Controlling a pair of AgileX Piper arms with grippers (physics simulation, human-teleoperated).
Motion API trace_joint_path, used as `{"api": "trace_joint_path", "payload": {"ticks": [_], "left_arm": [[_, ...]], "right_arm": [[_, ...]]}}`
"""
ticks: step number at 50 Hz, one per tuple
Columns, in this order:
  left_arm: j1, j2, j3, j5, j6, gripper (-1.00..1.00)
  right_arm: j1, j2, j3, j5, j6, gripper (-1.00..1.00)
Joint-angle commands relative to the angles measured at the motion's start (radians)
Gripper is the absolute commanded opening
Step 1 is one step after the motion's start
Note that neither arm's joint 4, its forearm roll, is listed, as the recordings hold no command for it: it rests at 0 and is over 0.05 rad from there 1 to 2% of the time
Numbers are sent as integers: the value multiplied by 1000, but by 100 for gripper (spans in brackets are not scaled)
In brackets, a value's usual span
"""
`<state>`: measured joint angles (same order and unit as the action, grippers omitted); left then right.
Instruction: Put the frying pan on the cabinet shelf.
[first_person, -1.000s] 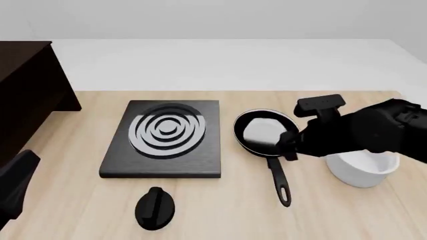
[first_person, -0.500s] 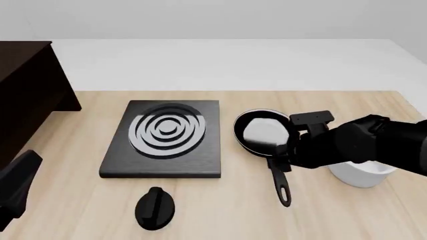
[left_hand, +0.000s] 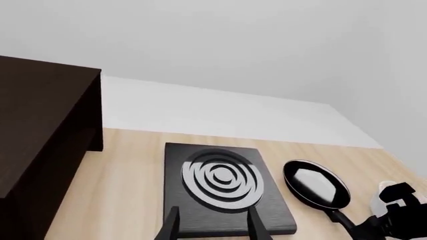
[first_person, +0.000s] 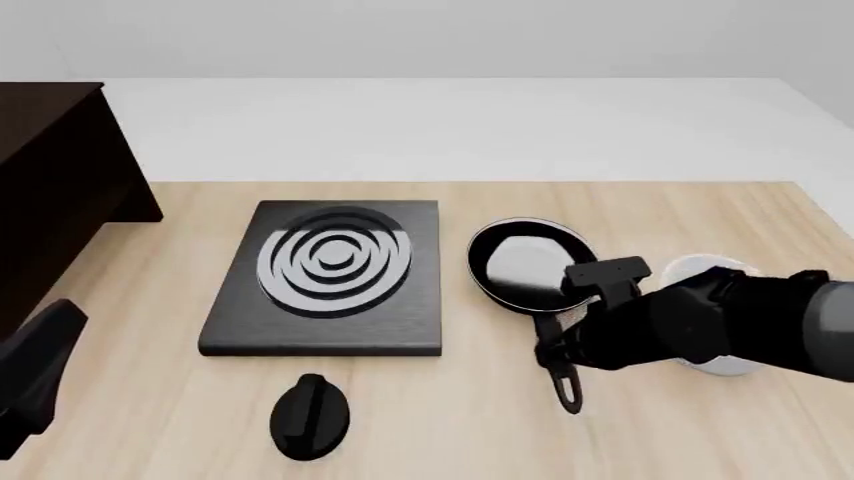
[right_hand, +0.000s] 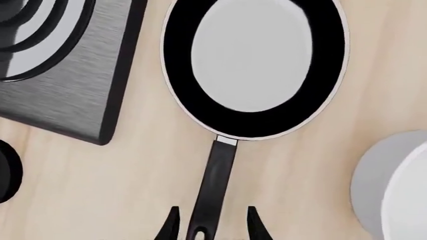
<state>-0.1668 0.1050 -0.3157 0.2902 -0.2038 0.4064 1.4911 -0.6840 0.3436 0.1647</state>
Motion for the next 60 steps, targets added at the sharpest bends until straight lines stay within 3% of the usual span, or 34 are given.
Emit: {"api": "trace_joint_path", "payload": {"ticks": [1,19,25,41,42,44,48,50,51,56,58,60], "left_arm": [[2,7,2,-6,1,100],[3,19,5,-12,8,100],[8,23,17,-21,-4,100],[-3,26,30,-36,2,100],[-4,26,29,-34,3,100],[-3,25,31,-35,2,100],[-3,27,41,-45,4,100],[-8,25,42,-45,8,100],[-13,29,33,-39,11,100],[-19,28,7,-21,4,100],[-18,30,6,-23,2,100],[-23,32,4,-22,5,100]], "right_arm": [[22,30,59,-64,21,100],[11,100,106,-161,14,100],[31,104,103,-168,35,100],[24,84,107,-169,27,100],[-1,69,103,-167,-15,-100],[16,73,108,-164,10,-100],[-12,41,103,-151,-9,-100],[-18,22,110,-148,10,-100],[-24,16,126,-158,-11,-100],[-55,-39,185,-198,-4,-100],[-13,-88,215,-215,31,-100],[-37,-113,232,-228,-13,-100]]}}
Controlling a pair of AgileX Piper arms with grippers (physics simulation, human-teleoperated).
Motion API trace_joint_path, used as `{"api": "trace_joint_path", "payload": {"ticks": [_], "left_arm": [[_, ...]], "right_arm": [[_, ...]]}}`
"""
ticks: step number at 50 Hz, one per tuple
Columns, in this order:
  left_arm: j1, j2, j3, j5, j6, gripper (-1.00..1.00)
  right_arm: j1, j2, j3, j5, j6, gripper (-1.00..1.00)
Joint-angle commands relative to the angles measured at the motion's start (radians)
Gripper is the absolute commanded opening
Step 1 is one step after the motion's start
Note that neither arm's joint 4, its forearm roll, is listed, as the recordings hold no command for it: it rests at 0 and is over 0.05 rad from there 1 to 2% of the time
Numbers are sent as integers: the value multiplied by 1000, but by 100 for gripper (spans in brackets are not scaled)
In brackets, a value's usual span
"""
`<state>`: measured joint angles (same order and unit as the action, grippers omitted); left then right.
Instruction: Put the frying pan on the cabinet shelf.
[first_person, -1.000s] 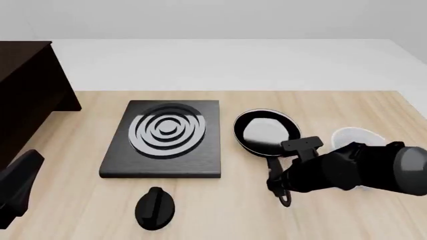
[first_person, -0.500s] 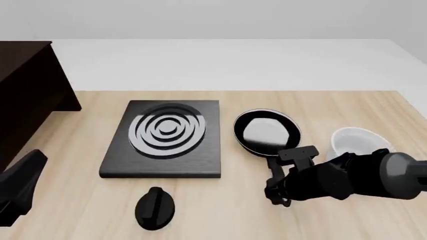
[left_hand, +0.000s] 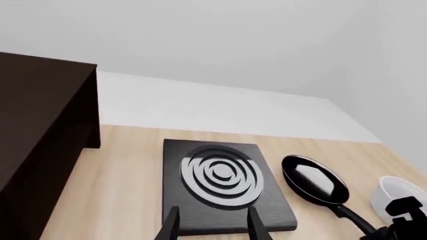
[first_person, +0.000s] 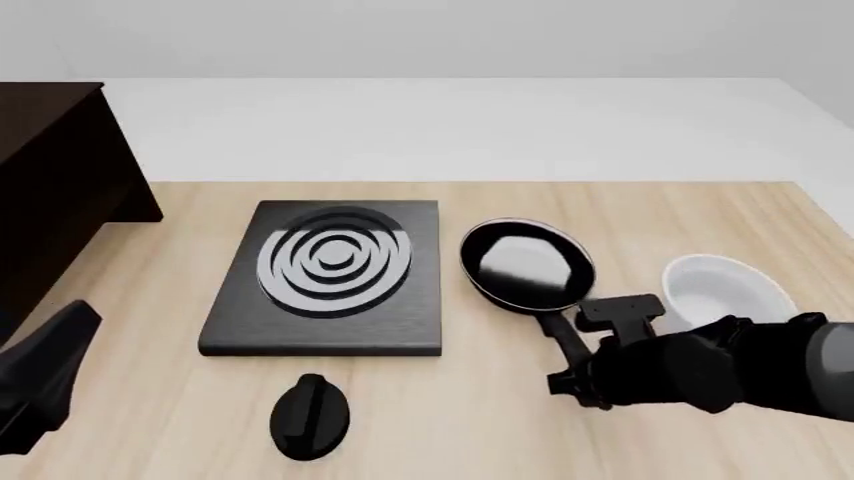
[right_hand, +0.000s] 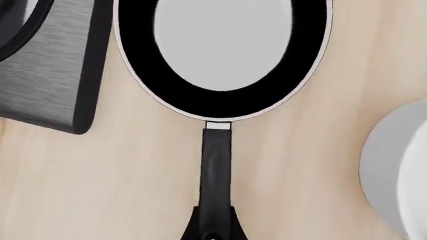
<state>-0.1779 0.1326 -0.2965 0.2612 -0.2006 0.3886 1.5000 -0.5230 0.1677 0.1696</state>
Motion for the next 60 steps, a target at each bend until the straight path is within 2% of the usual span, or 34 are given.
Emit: {"api": "trace_joint_path", "payload": {"ticks": [1,5,6,7,8,9,15,19,21,26,28,32,34,40,41,43,44,45,46,50,52,53,60], "left_arm": [[-14,7,-18,9,3,100],[-16,2,-38,29,-6,100],[-12,0,-39,32,-13,100],[-9,-1,-38,34,-45,100],[-11,-8,-39,37,-94,100],[-7,-8,-44,42,-92,100],[1,3,-60,47,-72,100],[-3,5,-58,47,-65,100],[-14,7,-63,53,-58,100],[-7,1,-69,60,-55,100],[-6,3,-62,52,-64,100],[-38,-3,-67,58,-87,100],[-24,-9,-65,60,-130,100],[-50,31,-97,49,-143,100],[-55,46,-106,42,-166,100],[-52,62,-132,44,-159,100],[-42,59,-142,46,-168,100],[-40,59,-141,44,-191,100],[-34,61,-132,35,-255,100],[-46,100,-144,11,-300,100],[-45,132,-160,1,-295,100],[-35,160,-186,-6,-280,100],[-74,282,-308,-59,-326,100]], "right_arm": [[-23,-138,74,-51,-20,-100],[-52,-237,72,-17,-59,-100],[-31,-270,64,5,-67,-100],[-24,-285,61,15,-60,-100],[-44,-319,52,37,-78,-100],[-52,-350,43,56,-72,-100],[-92,-465,-5,132,-137,-100],[-97,-559,-45,187,-219,-100],[-86,-583,-68,226,-196,-100],[-83,-632,-96,257,-265,-100],[-80,-643,-123,278,-244,-100],[-69,-684,-201,334,-258,-100],[-51,-691,-234,364,-259,-100],[-16,-695,-319,414,-259,-100],[-7,-697,-331,418,-275,-100],[3,-694,-351,422,-288,-100],[8,-686,-366,431,-279,-100],[13,-682,-372,434,-278,-100],[20,-678,-384,436,-285,-100],[37,-656,-426,446,-303,-100],[42,-648,-447,451,-312,-100],[52,-633,-471,457,-316,-100],[79,-575,-565,479,-325,-100]]}}
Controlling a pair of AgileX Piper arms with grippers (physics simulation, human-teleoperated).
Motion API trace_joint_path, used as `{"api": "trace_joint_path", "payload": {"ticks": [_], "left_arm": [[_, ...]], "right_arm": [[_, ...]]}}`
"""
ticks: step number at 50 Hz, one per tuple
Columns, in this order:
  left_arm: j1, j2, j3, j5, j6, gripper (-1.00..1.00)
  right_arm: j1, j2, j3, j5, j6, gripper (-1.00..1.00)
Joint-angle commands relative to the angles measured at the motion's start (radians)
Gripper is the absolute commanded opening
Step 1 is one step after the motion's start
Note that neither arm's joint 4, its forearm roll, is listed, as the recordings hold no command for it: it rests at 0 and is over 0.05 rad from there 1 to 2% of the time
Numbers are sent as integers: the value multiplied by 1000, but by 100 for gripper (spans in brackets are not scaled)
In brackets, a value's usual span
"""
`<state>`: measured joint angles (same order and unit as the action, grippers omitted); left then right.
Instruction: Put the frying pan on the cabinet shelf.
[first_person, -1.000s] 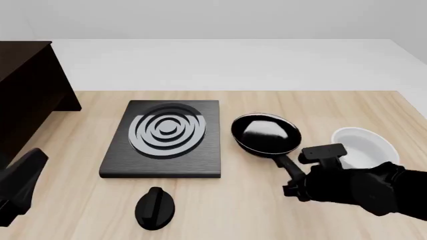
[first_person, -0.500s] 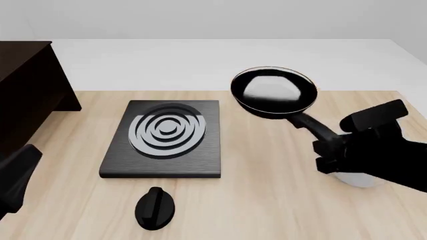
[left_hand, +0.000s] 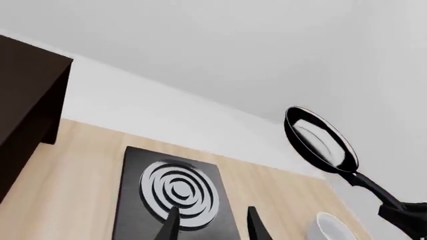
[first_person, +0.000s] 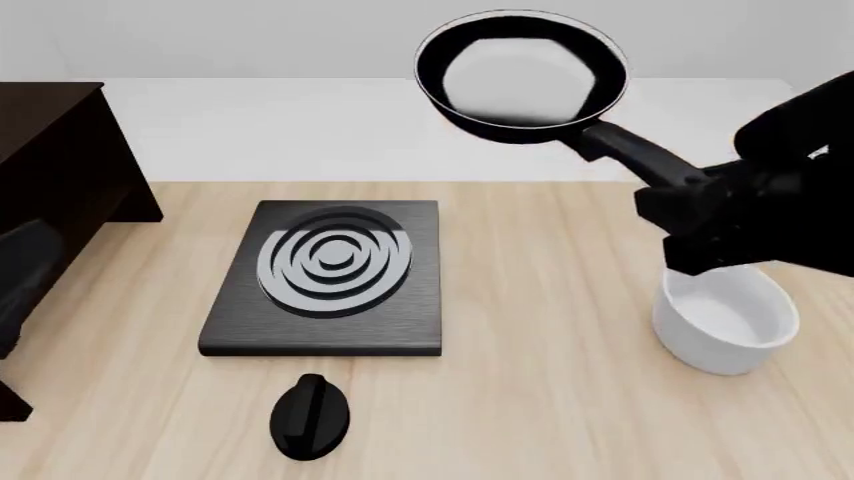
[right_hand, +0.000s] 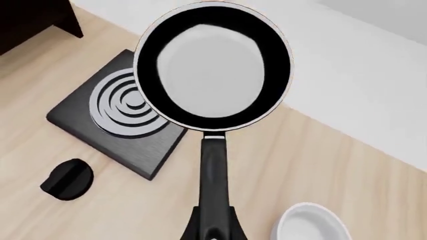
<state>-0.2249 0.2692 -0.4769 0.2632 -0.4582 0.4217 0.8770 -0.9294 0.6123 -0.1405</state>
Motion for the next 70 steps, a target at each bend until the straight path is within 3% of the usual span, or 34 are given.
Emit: {"api": "trace_joint_path", "payload": {"ticks": [1,3,9,12,17,20,23,24,25,31,34,42,50,54,70], "left_arm": [[-29,161,-137,-68,-74,100],[-47,197,-162,-88,-80,100],[-58,296,-131,-224,-263,100],[-68,351,-161,-261,-272,100],[-70,357,-85,-345,-356,100],[-68,360,-38,-371,-388,100],[-93,377,-63,-353,-372,100],[-83,362,-50,-369,-419,100],[-91,364,-57,-361,-418,100],[-110,324,-60,-330,-439,100],[-175,300,-113,-264,-376,100],[-155,281,-93,-273,-460,100],[-178,280,-97,-269,-471,100],[-166,272,-76,-293,-510,100],[-188,257,-55,-297,-494,100]], "right_arm": [[47,55,-168,36,-14,-100],[57,76,-188,33,-17,-100],[109,153,-266,17,-35,-100],[120,187,-290,0,-29,-100],[150,245,-323,-33,-25,-100],[163,277,-345,-53,-43,-100],[177,294,-381,-69,-83,-100],[190,315,-416,-58,-77,-100],[206,327,-438,-52,-57,-100],[257,376,-461,-82,-83,-100],[281,398,-460,-112,-116,-100],[326,440,-483,-120,-106,-100],[367,488,-535,-121,-80,-100],[394,514,-545,-142,-71,-100],[476,587,-620,-146,-53,-100]]}}
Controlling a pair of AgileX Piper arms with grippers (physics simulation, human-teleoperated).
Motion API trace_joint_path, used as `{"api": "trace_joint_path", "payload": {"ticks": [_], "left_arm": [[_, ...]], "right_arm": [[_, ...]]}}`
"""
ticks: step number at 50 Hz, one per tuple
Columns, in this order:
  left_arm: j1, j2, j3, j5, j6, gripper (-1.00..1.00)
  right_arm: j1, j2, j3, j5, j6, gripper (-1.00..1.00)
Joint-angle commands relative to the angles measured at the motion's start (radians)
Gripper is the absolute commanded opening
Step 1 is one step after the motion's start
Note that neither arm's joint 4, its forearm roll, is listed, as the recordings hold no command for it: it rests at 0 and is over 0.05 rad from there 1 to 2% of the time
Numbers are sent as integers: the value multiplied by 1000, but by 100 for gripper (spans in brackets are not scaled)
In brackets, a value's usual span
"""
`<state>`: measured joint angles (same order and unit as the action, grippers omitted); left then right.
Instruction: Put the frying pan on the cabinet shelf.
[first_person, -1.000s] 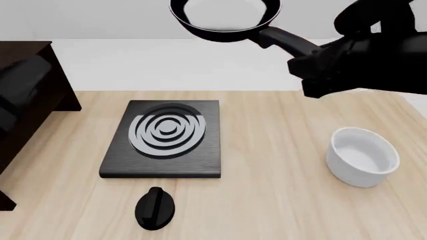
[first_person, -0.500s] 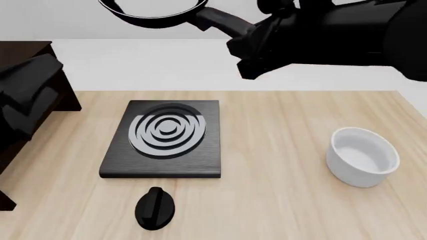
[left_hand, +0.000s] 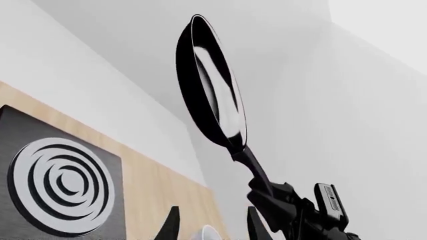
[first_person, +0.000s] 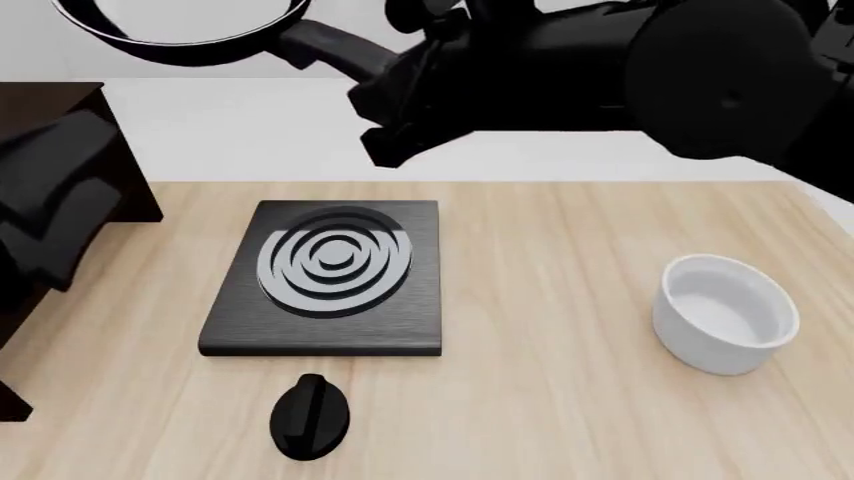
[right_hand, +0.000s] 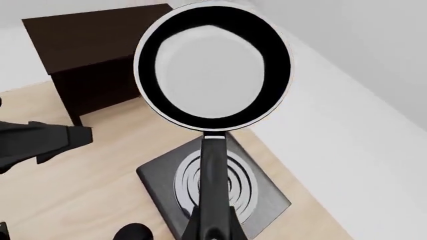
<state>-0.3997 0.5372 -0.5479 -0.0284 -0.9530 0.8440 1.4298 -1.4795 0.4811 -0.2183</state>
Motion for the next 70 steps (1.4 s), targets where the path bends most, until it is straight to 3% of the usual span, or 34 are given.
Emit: {"api": "trace_joint_path", "payload": {"ticks": [1,7,10,12,26,48,57,70], "left_arm": [[-6,-10,16,-3,2,100],[-22,-19,-13,16,-1,100],[-33,-21,-49,57,61,100],[-29,-23,-33,41,29,100],[-16,-30,-27,32,13,100],[-21,-30,-13,22,-7,100],[-16,-36,16,-4,-47,100],[-24,-30,27,-20,-43,100]], "right_arm": [[59,38,-69,-17,29,-100],[81,61,-83,-17,43,-100],[95,68,-80,-24,49,-100],[106,74,-79,-29,49,-100],[184,104,-77,-48,77,-100],[217,144,-154,-66,91,-100],[251,150,-138,-94,105,-100],[290,165,-97,-125,87,-100]]}}
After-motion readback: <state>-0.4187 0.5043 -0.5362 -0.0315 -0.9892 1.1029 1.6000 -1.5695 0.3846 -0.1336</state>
